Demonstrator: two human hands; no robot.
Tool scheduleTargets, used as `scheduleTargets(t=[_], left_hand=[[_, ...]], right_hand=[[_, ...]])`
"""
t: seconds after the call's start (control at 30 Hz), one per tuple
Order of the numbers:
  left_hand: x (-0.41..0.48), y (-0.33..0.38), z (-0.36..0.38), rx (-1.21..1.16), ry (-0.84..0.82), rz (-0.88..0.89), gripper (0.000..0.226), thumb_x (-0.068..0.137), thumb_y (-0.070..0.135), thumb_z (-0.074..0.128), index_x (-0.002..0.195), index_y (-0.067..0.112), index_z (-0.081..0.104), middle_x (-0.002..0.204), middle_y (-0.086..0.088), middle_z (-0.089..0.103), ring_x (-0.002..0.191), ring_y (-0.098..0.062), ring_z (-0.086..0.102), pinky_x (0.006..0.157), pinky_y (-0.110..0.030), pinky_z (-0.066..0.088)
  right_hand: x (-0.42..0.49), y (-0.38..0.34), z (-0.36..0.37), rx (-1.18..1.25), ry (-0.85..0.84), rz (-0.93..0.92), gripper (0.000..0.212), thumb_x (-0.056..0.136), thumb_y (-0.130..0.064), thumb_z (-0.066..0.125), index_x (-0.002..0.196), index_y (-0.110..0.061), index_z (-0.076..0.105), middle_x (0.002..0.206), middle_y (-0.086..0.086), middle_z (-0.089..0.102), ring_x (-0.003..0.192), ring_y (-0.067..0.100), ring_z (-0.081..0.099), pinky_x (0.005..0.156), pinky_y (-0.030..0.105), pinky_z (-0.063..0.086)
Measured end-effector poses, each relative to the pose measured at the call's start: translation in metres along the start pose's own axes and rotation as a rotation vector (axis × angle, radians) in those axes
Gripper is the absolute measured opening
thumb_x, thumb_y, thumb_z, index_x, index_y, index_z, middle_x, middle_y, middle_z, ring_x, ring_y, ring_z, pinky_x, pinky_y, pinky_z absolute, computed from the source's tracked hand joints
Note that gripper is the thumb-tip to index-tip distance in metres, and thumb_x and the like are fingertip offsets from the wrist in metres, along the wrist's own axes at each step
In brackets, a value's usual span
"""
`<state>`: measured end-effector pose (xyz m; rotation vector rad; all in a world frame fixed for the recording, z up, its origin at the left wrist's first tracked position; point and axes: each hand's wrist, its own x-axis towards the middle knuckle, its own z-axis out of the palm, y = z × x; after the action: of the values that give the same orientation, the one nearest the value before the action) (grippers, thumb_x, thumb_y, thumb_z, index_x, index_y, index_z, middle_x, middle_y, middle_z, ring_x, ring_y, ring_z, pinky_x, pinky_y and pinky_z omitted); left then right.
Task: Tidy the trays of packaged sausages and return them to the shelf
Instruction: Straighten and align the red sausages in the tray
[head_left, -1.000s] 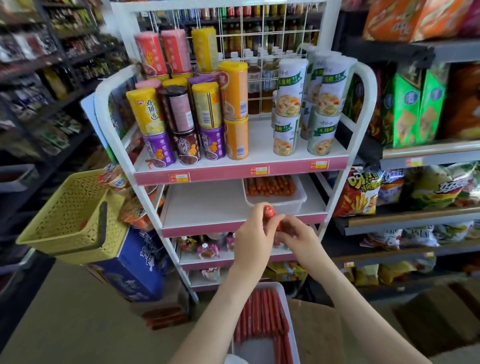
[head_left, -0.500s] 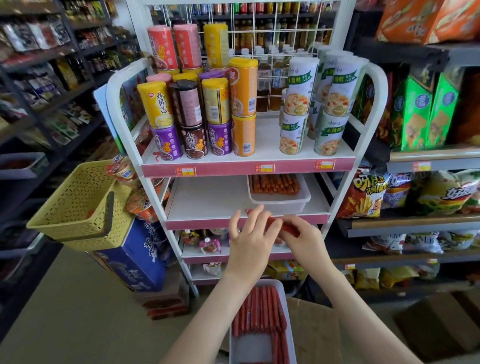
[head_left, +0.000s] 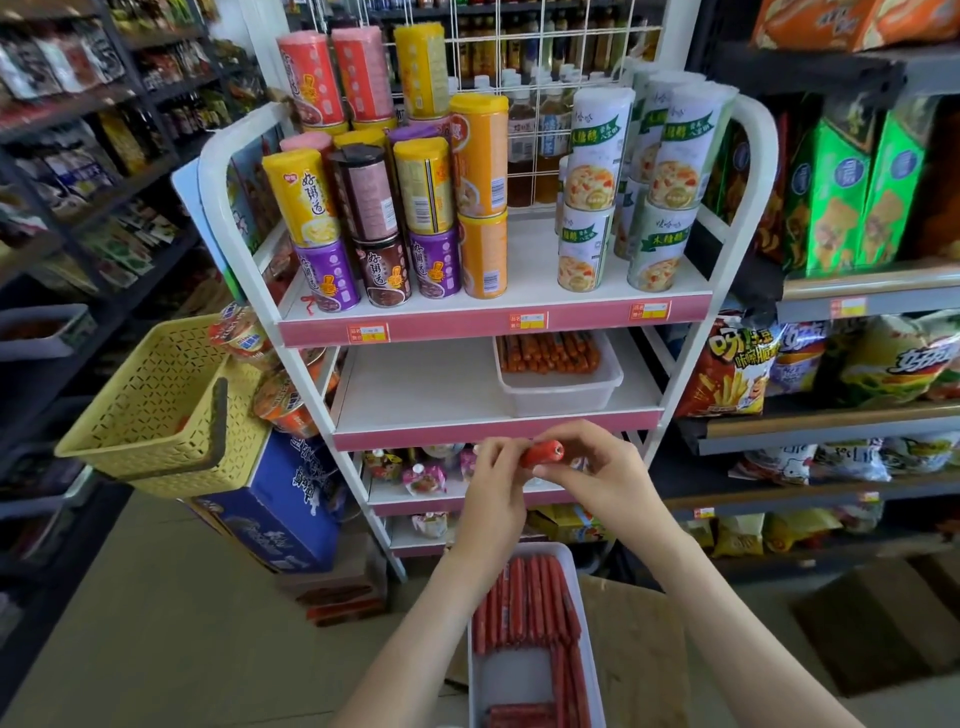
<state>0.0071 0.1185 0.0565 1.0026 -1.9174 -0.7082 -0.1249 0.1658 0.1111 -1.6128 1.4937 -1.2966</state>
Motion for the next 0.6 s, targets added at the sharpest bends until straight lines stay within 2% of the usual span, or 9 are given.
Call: scheduleTargets(t=[0.13, 0.2, 0.27, 0.33, 0.4, 0.47, 0.53, 0.6], left_hand=[[0.001, -0.002, 0.0, -0.009, 0.014, 0.002, 0.025, 0.092, -0.005, 0.047, 0.111, 0.007, 0.059, 0.103, 0.02, 0.041, 0.097, 0.013, 0.046, 0.084, -0.004, 0.037], [0.002, 0.0, -0.002, -0.022, 0.011, -0.001, 0.023, 0.093, -0.002, 0.048, 0.112, 0.009, 0.058, 0.102, 0.021, 0.041, 0.097, 0.015, 0.046, 0.083, -0.003, 0.037], [0.002, -0.001, -0.002, -0.038, -0.061, -0.053, 0.019, 0.096, 0.009, 0.05, 0.112, 0.018, 0.056, 0.098, 0.021, 0.044, 0.093, 0.012, 0.048, 0.078, -0.004, 0.038], [-0.001, -0.008, 0.002, 0.012, -0.2, -0.17, 0.011, 0.097, 0.023, 0.05, 0.107, 0.028, 0.049, 0.091, 0.018, 0.05, 0.083, 0.005, 0.053, 0.067, -0.009, 0.039], [-0.008, -0.028, 0.009, 0.116, -0.333, -0.345, 0.014, 0.099, 0.032, 0.046, 0.109, 0.022, 0.047, 0.084, 0.011, 0.054, 0.076, -0.007, 0.059, 0.06, -0.018, 0.04], [-0.02, -0.056, 0.016, 0.208, -0.454, -0.534, 0.024, 0.1, 0.033, 0.041, 0.113, 0.014, 0.046, 0.085, 0.003, 0.059, 0.077, -0.019, 0.063, 0.062, -0.029, 0.046], [-0.041, -0.089, 0.024, 0.241, -0.505, -0.683, 0.023, 0.1, 0.033, 0.04, 0.112, 0.015, 0.044, 0.089, 0.002, 0.059, 0.084, -0.023, 0.062, 0.069, -0.03, 0.045], [-0.065, -0.124, 0.034, 0.255, -0.48, -0.81, 0.02, 0.098, 0.035, 0.041, 0.109, 0.02, 0.045, 0.085, 0.003, 0.058, 0.084, -0.025, 0.061, 0.067, -0.031, 0.044]], right_hand=[[0.001, -0.001, 0.003, 0.003, 0.025, -0.029, 0.034, 0.078, -0.004, 0.075, 0.094, -0.032, 0.066, 0.091, -0.017, 0.065, 0.087, 0.009, 0.062, 0.076, 0.016, 0.047], [0.002, -0.002, 0.004, 0.018, 0.049, -0.045, 0.034, 0.079, -0.004, 0.074, 0.095, -0.033, 0.065, 0.092, -0.017, 0.066, 0.088, 0.01, 0.062, 0.078, 0.018, 0.049], [0.006, 0.008, 0.008, 0.066, 0.074, 0.004, 0.033, 0.083, -0.005, 0.07, 0.097, -0.033, 0.064, 0.091, -0.014, 0.067, 0.088, 0.009, 0.063, 0.081, 0.021, 0.05], [0.012, 0.027, 0.014, 0.11, 0.077, 0.148, 0.034, 0.087, -0.008, 0.067, 0.106, -0.036, 0.062, 0.095, -0.012, 0.067, 0.093, 0.007, 0.063, 0.085, 0.023, 0.051], [0.012, 0.057, 0.018, 0.095, 0.041, 0.32, 0.039, 0.09, -0.012, 0.063, 0.124, -0.03, 0.056, 0.102, -0.01, 0.065, 0.098, 0.005, 0.061, 0.088, 0.023, 0.051], [0.002, 0.092, 0.021, 0.012, -0.022, 0.43, 0.046, 0.092, -0.013, 0.061, 0.135, -0.023, 0.048, 0.105, -0.008, 0.062, 0.099, 0.006, 0.06, 0.086, 0.018, 0.049], [-0.018, 0.127, 0.026, -0.076, -0.112, 0.537, 0.047, 0.093, -0.011, 0.059, 0.137, -0.022, 0.045, 0.104, -0.007, 0.06, 0.097, 0.008, 0.059, 0.079, 0.011, 0.047], [-0.046, 0.169, 0.036, -0.135, -0.229, 0.629, 0.046, 0.093, -0.01, 0.058, 0.134, -0.025, 0.045, 0.101, -0.01, 0.059, 0.096, 0.013, 0.06, 0.082, 0.02, 0.051]])
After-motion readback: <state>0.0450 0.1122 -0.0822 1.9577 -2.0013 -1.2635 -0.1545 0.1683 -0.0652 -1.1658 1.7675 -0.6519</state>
